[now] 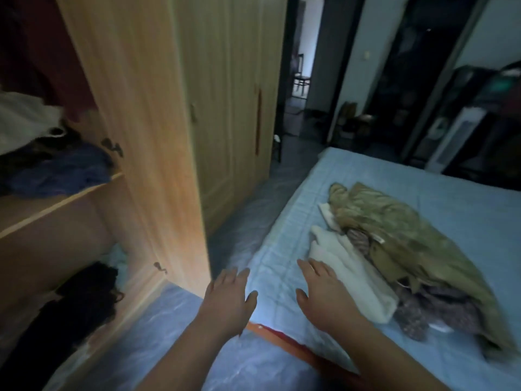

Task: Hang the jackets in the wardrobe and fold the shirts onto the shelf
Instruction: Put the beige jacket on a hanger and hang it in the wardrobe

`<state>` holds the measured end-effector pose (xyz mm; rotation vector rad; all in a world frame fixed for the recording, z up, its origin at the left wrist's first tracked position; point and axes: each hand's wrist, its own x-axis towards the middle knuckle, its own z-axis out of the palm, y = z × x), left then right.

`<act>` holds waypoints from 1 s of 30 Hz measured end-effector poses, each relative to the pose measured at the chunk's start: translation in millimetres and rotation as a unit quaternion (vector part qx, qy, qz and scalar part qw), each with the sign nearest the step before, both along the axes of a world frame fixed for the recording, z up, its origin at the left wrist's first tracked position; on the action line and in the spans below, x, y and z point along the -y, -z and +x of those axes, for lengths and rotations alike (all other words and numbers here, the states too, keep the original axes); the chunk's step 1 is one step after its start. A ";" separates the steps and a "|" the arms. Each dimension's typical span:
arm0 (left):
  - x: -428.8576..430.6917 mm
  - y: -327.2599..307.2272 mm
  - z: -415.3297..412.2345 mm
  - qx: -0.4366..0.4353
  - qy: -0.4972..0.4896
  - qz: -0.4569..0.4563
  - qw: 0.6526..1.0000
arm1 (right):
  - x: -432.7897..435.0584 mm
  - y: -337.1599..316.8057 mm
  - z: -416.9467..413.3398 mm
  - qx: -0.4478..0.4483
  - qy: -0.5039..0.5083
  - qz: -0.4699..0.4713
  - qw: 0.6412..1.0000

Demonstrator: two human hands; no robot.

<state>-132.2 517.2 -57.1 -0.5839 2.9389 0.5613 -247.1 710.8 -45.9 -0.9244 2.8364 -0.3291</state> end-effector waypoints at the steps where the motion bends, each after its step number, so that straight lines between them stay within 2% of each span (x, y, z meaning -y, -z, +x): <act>1: -13.5 -0.3 -16.5 -0.004 0.023 -0.001 1.000 | -17.8 0.0 -7.9 0.001 0.020 -0.004 1.000; 14: -248.9 2.8 -213.6 -0.023 0.203 -0.047 0.978 | -263.6 7.8 -125.7 -0.015 0.160 -0.014 0.987; 19: -325.5 17.6 -273.1 -0.009 0.246 -0.015 0.969 | -344.3 27.7 -171.8 0.006 0.217 -0.042 0.975; 24: -337.9 32.0 -320.8 0.009 0.249 -0.013 0.968 | -363.2 49.3 -217.9 0.043 0.220 -0.030 0.974; 30: -297.9 56.4 -383.3 0.025 0.216 0.004 0.976 | -316.1 69.2 -273.9 0.079 0.194 -0.050 0.977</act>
